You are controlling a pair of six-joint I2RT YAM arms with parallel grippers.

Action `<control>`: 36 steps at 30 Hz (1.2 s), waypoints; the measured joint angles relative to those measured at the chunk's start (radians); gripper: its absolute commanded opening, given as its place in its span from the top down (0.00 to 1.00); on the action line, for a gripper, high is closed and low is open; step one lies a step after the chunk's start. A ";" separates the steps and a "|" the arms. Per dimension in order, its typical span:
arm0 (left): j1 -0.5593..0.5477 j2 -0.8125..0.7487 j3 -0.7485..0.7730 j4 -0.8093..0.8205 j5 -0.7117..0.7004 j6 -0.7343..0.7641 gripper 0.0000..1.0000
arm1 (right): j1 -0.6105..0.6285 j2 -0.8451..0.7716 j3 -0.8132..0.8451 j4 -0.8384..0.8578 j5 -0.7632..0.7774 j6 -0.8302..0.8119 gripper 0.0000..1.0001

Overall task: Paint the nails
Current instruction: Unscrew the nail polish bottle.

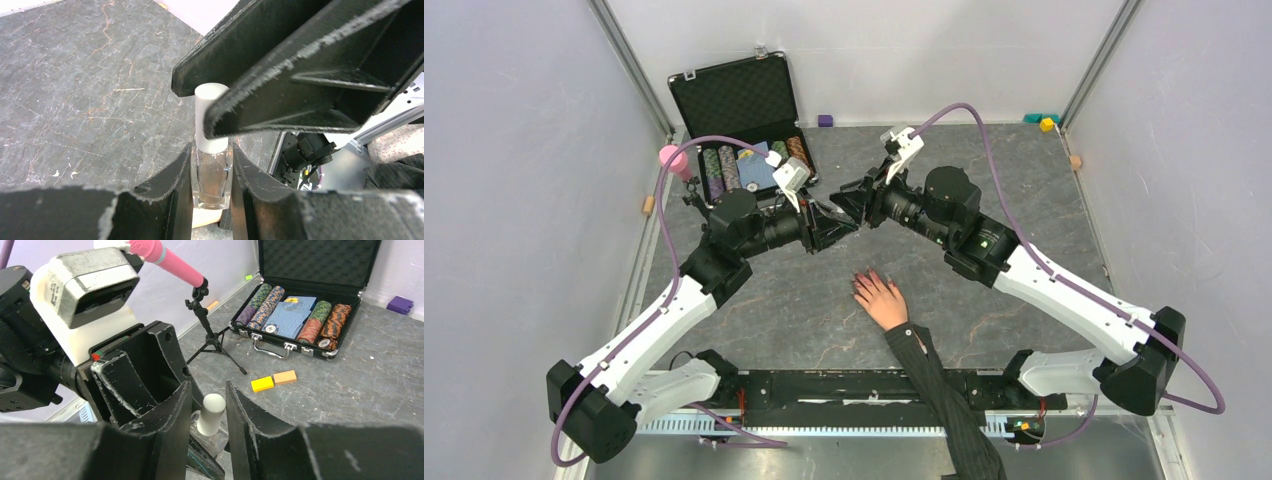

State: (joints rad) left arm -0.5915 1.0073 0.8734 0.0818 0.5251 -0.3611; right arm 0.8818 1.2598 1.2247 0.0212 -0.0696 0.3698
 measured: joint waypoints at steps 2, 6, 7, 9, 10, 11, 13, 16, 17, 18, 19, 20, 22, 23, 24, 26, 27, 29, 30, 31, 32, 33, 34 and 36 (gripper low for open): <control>0.000 0.000 0.000 -0.003 0.000 0.005 0.98 | 0.000 0.002 0.000 -0.001 0.003 -0.002 0.75; 0.000 0.000 0.000 -0.012 0.000 0.014 0.98 | -0.001 0.006 0.000 -0.008 0.020 -0.003 0.87; 0.000 0.000 0.000 -0.014 0.000 0.016 0.98 | -0.001 0.007 0.002 -0.011 0.021 -0.002 0.89; 0.000 0.000 0.000 -0.019 0.000 0.018 0.98 | 0.000 0.011 0.005 -0.016 0.022 -0.001 0.94; 0.000 0.000 0.000 -0.023 -0.001 0.018 0.98 | 0.000 0.013 0.007 -0.018 0.021 -0.001 0.97; 0.000 0.000 0.000 -0.025 -0.002 0.018 0.98 | -0.001 0.017 0.011 -0.021 0.021 -0.001 0.99; 0.001 0.000 0.000 -0.029 -0.004 0.018 0.98 | -0.001 0.023 0.017 -0.028 0.019 -0.002 1.00; 0.001 0.000 0.000 -0.032 -0.008 0.018 0.98 | -0.001 0.029 0.027 -0.041 0.015 -0.008 1.00; 0.001 0.000 0.000 -0.033 -0.007 0.018 0.98 | -0.002 0.030 0.031 -0.047 0.012 -0.010 1.00; 0.001 0.000 0.000 -0.033 -0.007 0.018 0.98 | -0.003 0.031 0.033 -0.050 0.006 -0.013 1.00; 0.001 0.000 0.000 -0.033 -0.006 0.018 0.98 | -0.006 0.031 0.035 -0.054 -0.002 -0.018 1.00; 0.001 0.000 0.000 -0.033 -0.004 0.018 0.98 | -0.008 0.031 0.035 -0.055 -0.009 -0.021 1.00; 0.001 0.000 0.000 -0.034 0.001 0.018 0.98 | -0.014 0.031 0.035 -0.056 -0.031 -0.029 1.00; 0.001 0.000 0.000 -0.033 0.005 0.017 0.98 | -0.017 0.031 0.035 -0.056 -0.042 -0.032 1.00; 0.001 -0.001 0.000 -0.032 0.011 0.017 0.98 | -0.023 0.031 0.035 -0.055 -0.062 -0.038 1.00; 0.003 -0.003 0.000 -0.027 0.028 0.015 0.98 | -0.037 0.031 0.035 -0.049 -0.116 -0.045 1.00; 0.005 -0.005 0.000 -0.024 0.038 0.014 0.98 | -0.047 0.031 0.035 -0.043 -0.150 -0.047 1.00; 0.008 -0.013 0.000 -0.015 0.063 0.013 0.98 | -0.065 0.029 0.034 -0.026 -0.224 -0.049 1.00; 0.010 -0.016 0.000 -0.010 0.078 0.008 0.98 | -0.073 0.028 0.032 -0.016 -0.258 -0.051 1.00; 0.010 -0.018 0.000 -0.001 0.095 0.005 0.98 | -0.080 0.024 0.029 -0.003 -0.293 -0.054 1.00; 0.011 -0.019 0.000 0.006 0.112 0.000 0.98 | -0.085 0.019 0.023 0.011 -0.327 -0.058 1.00; 0.012 -0.020 0.000 0.016 0.135 -0.007 0.98 | -0.089 0.013 0.018 0.023 -0.355 -0.063 1.00; 0.012 -0.020 -0.001 0.028 0.159 -0.014 0.98 | -0.092 0.007 0.014 0.032 -0.379 -0.070 1.00; 0.012 -0.020 -0.002 0.053 0.203 -0.027 0.98 | -0.093 -0.005 0.006 0.047 -0.425 -0.089 1.00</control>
State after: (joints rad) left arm -0.5797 0.9874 0.8719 0.1345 0.7277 -0.3882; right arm 0.7883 1.2545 1.2312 0.0681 -0.4950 0.2813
